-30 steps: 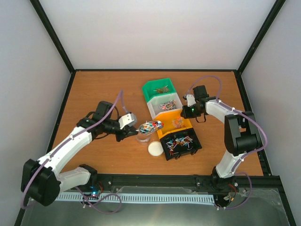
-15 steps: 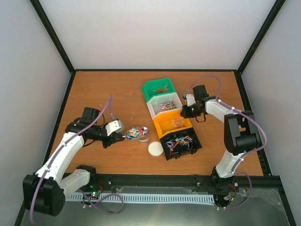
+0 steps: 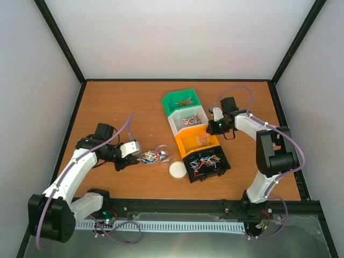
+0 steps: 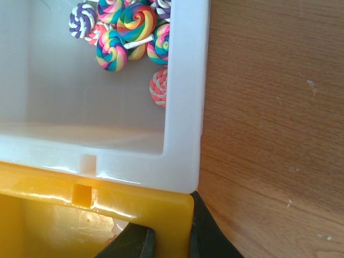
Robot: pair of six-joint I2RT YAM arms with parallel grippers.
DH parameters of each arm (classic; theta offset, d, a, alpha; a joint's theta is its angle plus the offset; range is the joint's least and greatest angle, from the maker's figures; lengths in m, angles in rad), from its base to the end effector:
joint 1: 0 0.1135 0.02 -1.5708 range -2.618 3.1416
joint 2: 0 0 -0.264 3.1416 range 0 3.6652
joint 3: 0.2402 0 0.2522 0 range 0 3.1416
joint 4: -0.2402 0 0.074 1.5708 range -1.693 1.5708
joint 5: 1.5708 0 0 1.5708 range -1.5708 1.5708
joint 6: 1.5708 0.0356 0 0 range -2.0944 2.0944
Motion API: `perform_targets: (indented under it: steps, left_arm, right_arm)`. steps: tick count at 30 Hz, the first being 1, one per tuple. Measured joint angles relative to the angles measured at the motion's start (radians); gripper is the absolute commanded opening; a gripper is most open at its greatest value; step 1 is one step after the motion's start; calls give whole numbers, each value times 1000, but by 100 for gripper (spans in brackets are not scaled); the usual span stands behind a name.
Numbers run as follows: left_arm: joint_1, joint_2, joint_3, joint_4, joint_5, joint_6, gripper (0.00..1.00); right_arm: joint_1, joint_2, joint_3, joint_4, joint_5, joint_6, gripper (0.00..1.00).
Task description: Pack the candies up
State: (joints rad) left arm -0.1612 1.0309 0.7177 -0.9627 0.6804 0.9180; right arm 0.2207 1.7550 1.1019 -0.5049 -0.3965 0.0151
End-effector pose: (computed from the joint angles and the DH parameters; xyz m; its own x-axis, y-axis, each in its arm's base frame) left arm 0.1596 -0.0486 0.2243 -0.3312 0.6795 -0.6547 0.9356 0.3262 -0.1347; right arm 0.3309 0.0883 0.1740 -0.8990 -0.1874 -0.3958 -0.3396 0.8691 0.3598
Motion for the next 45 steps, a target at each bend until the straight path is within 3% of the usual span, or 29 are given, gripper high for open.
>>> perform_targets:
  steps: [9, 20, 23, 30, 45]
  left_arm:
    - [2, 47, 9, 0, -34, 0, 1]
    - [2, 60, 24, 2, -54, 0, 1]
    - [2, 67, 25, 4, -68, 0, 1]
    - [3, 100, 47, 10, -84, -1, 1]
    - [3, 129, 126, -41, -144, 27, 1]
  right_arm:
    - [6, -8, 0, -7, 31, -9, 4]
    - [10, -15, 6, -45, 70, -64, 22]
    - [9, -15, 6, -50, 79, -75, 29]
    - [9, -15, 6, -63, 93, -88, 59]
    - [6, -34, 31, -93, 81, -103, 92]
